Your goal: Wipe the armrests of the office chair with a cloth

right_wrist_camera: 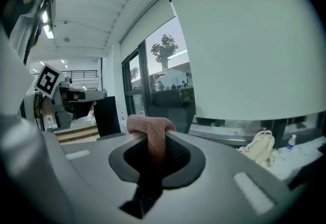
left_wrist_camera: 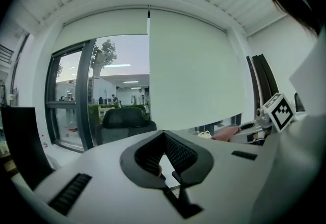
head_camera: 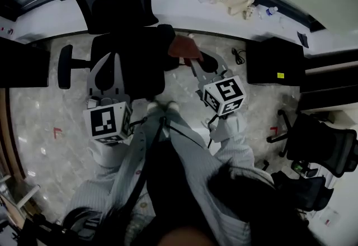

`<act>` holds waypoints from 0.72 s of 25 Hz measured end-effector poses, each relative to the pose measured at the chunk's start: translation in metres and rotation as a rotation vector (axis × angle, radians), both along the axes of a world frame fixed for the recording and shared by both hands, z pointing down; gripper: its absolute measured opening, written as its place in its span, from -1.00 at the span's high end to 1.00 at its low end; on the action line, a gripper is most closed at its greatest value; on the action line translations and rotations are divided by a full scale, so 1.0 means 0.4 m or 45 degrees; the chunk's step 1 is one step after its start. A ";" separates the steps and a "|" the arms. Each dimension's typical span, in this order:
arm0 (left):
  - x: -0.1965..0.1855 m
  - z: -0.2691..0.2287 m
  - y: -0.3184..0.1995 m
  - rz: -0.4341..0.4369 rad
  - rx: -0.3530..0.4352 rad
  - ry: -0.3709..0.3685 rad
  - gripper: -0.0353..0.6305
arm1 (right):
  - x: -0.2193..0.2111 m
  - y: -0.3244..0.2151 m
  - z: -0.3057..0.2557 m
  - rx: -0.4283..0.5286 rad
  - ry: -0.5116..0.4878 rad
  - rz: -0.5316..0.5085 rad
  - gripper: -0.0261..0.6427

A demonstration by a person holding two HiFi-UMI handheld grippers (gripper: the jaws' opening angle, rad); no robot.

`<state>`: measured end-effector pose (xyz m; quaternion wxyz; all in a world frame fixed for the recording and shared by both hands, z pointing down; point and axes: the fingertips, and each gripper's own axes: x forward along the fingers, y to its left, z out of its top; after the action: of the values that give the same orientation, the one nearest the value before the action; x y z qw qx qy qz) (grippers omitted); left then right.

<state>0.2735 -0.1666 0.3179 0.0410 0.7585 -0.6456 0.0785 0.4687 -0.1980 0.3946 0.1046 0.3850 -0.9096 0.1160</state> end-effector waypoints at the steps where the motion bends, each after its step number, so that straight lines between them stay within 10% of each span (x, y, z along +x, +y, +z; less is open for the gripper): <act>1: -0.006 0.008 0.003 -0.013 -0.011 -0.006 0.88 | -0.013 -0.016 0.026 -0.015 0.021 -0.024 0.84; 12: -0.107 0.230 0.000 -0.155 -0.240 -0.009 0.88 | -0.133 -0.124 0.574 -0.341 0.524 -0.300 0.84; 18: -0.142 0.295 -0.020 -0.199 -0.312 0.005 0.88 | -0.137 0.024 0.619 -0.436 0.521 -0.451 0.84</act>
<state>0.2169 -0.1746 0.4360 0.1403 0.6953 -0.6883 0.1518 0.4141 -0.1884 0.6420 0.3671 0.2128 -0.8899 0.1677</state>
